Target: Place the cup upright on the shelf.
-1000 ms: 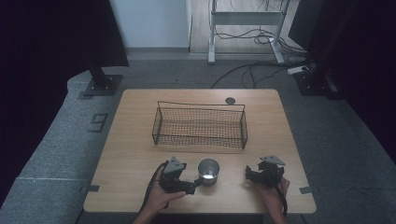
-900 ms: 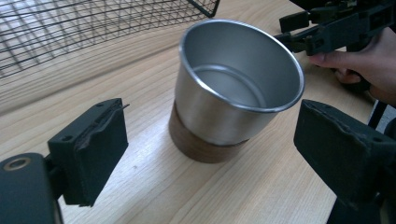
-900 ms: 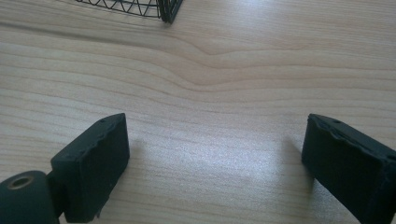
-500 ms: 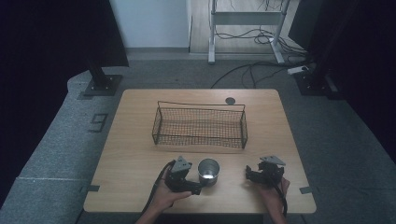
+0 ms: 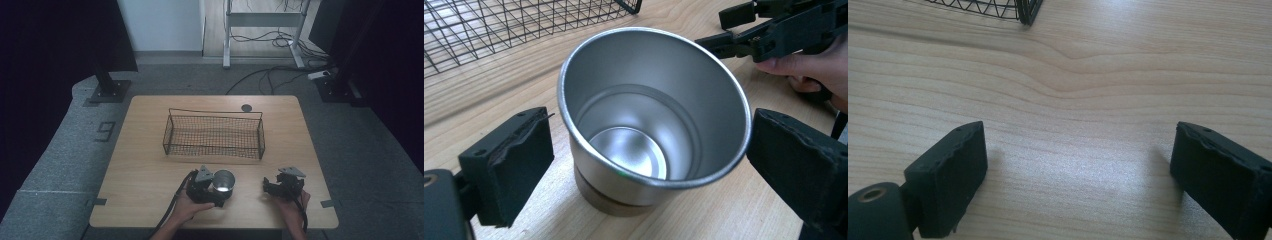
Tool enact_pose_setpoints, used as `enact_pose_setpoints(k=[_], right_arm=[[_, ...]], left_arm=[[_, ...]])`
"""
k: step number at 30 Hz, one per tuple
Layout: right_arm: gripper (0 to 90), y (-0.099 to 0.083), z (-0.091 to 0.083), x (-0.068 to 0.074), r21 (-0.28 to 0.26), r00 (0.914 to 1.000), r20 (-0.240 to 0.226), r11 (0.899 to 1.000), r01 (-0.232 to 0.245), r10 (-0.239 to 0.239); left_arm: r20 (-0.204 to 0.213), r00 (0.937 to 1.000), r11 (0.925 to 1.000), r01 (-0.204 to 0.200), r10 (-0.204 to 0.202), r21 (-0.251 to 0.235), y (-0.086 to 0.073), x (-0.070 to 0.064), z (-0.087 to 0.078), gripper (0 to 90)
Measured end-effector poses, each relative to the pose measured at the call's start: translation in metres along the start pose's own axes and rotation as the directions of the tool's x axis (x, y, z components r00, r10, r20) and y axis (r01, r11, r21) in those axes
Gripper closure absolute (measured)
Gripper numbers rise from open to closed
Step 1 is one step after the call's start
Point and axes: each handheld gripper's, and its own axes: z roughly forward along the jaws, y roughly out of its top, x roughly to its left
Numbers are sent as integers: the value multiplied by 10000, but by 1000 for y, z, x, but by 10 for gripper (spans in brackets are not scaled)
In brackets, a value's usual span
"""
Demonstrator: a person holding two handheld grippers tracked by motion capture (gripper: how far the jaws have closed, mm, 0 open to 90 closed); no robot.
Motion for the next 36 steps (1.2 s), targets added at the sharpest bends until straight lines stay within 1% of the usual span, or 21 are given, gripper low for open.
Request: enact_pose_setpoints(k=[5,6,9,12,14,17,20,23,26,29,30,31,34,36], right_arm=[[80,0,0,0,-2,10000,1,10000,0,0],[80,0,0,0,-3,10000,1,10000,3,-3],[80,0,0,0,-3,10000,1,10000,-1,1],[80,0,0,0,-2,10000,0,10000,3,-3],[80,0,0,0,-2,10000,2,10000,1,-1],[80,0,0,0,-2,10000,1,10000,1,-1],[80,0,0,0,-2,10000,0,10000,1,-1],[80,0,0,0,-1,10000,1,10000,2,-2],[80,0,0,0,-10,10000,5,10000,-4,4],[80,0,0,0,-3,10000,0,10000,1,-1],[80,0,0,0,-5,10000,-1,10000,-1,1],[80,0,0,0,-2,10000,0,10000,0,0],[80,0,0,0,-4,10000,-1,10000,3,-3],[80,0,0,0,-10,10000,5,10000,-2,2]], left_arm=[[36,10000,10000,92,-92,-19,1,-2,4,58],[131,9998,9999,153,-153,-61,2,-3,5,58],[-80,10000,10000,38,-39,-61,3,-6,10,61],[-173,9998,9999,76,-78,-67,3,-7,13,69],[-396,9992,10000,32,-36,-94,3,-6,16,92],[-401,9992,9999,9,-13,-114,3,-6,18,107],[-560,9984,9996,-142,129,-228,2,-8,18,118],[-571,9983,9995,-164,149,-258,1,-8,17,122],[-691,9973,9988,-266,237,-406,1,-7,14,134],[-739,9971,9983,-239,199,-532,2,-6,11,155],[-664,9977,9985,-192,157,-517,3,-5,10,155],[-464,9989,9987,-121,98,-488,4,-4,8,155],[-553,9983,9990,-213,191,-400,3,-3,8,155],[-541,9984,9989,-199,176,-422,3,-3,8,155]])
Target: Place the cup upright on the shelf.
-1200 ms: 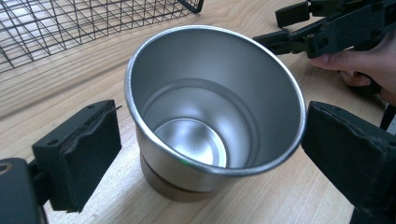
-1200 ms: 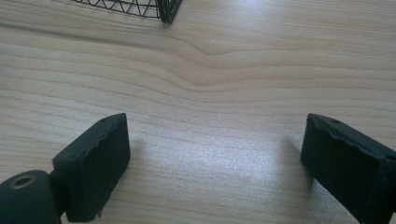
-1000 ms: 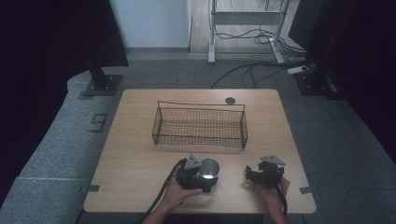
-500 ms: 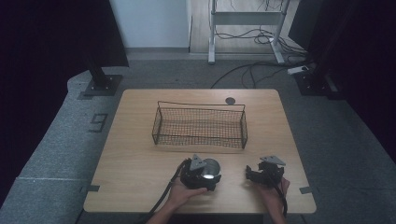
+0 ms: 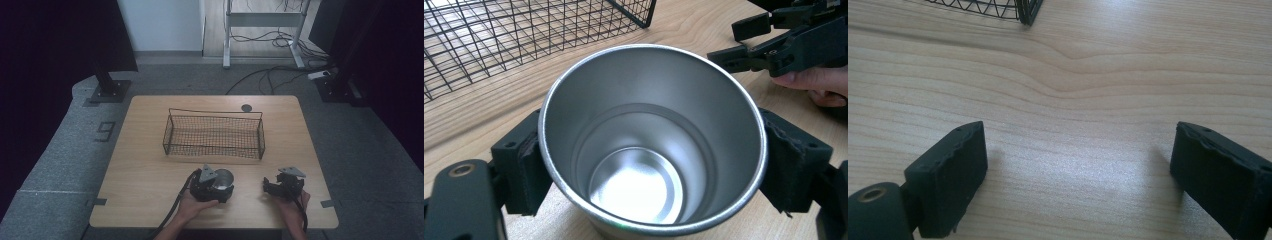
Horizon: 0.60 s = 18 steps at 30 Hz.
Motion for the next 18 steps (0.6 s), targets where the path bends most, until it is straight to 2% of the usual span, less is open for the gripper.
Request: enact_pose_setpoints(k=[18], right_arm=[[80,0,0,0,7,10000,-4,10000,3,-3]], left_arm=[[-71,9998,9974,163,-168,-699,11,13,-30,156]])
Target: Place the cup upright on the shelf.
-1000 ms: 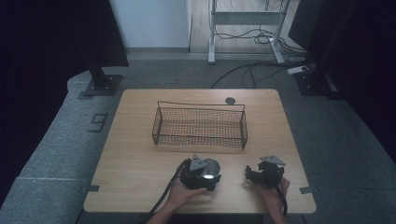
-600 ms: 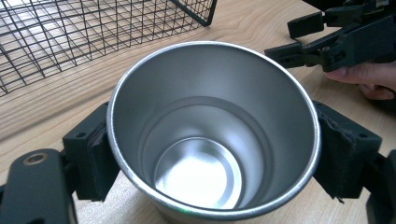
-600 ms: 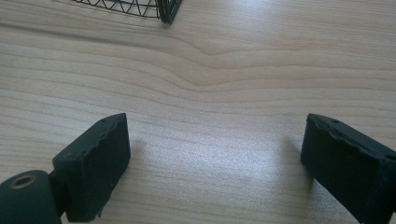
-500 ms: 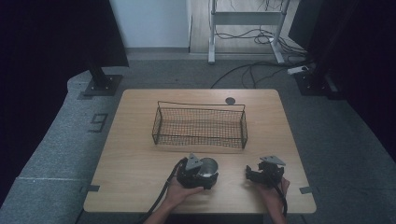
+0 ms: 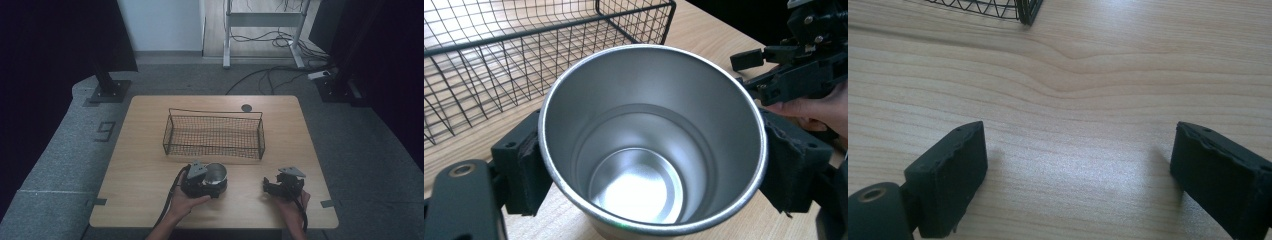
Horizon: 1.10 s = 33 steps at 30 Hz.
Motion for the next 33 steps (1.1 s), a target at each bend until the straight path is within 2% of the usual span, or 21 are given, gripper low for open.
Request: enact_pose_setpoints(k=[15,19,30,33], right_arm=[[88,0,0,0,-25,10000,22,10000,-20,20],[89,0,0,0,-33,10000,25,10000,-24,25],[92,0,0,0,-26,10000,45,10000,-25,25],[93,0,0,0,-23,10000,43,10000,-24,24]], left_arm=[[-126,9999,9996,26,-29,-265,13,9,-12,156],[-159,9998,9996,-102,98,-264,18,11,-14,156],[-237,9997,9990,-72,62,-430,29,18,-22,156],[-145,9999,9988,82,-89,-482,31,20,-23,156]])
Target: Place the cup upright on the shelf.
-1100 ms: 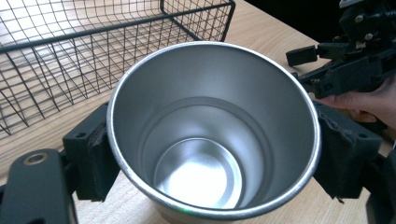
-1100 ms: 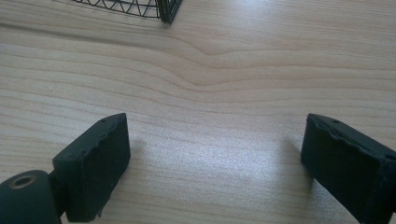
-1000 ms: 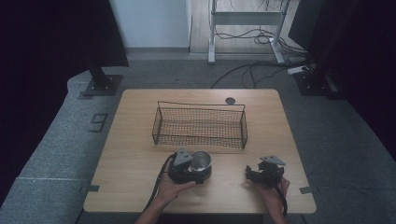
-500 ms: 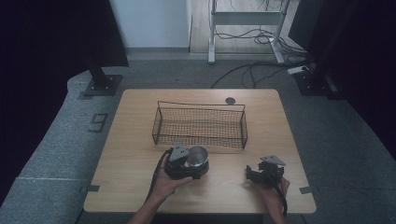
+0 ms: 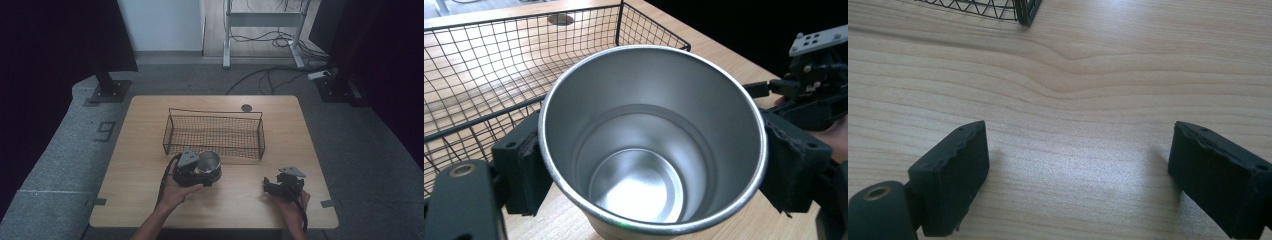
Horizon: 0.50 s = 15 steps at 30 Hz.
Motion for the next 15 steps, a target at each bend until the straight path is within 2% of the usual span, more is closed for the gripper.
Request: enact_pose_setpoints(k=[2,3,5,13,15], right_arm=[[93,0,0,0,-1,10000,0,10000,1,-1],[93,0,0,0,0,10000,-1,10000,-3,3],[93,0,0,0,-7,10000,1,10000,10,-10],[93,0,0,0,-9,10000,3,10000,-7,7],[93,0,0,0,-3,10000,0,10000,-3,3]], left_arm=[[181,9996,9998,203,-203,3,1,2,0,156],[-7,9999,9999,146,-146,8,2,3,1,156],[-67,9999,9999,126,-126,12,3,4,1,156],[-121,9995,9996,289,-289,1,7,10,1,156],[206,9985,9987,509,-509,-4,9,13,0,157]])
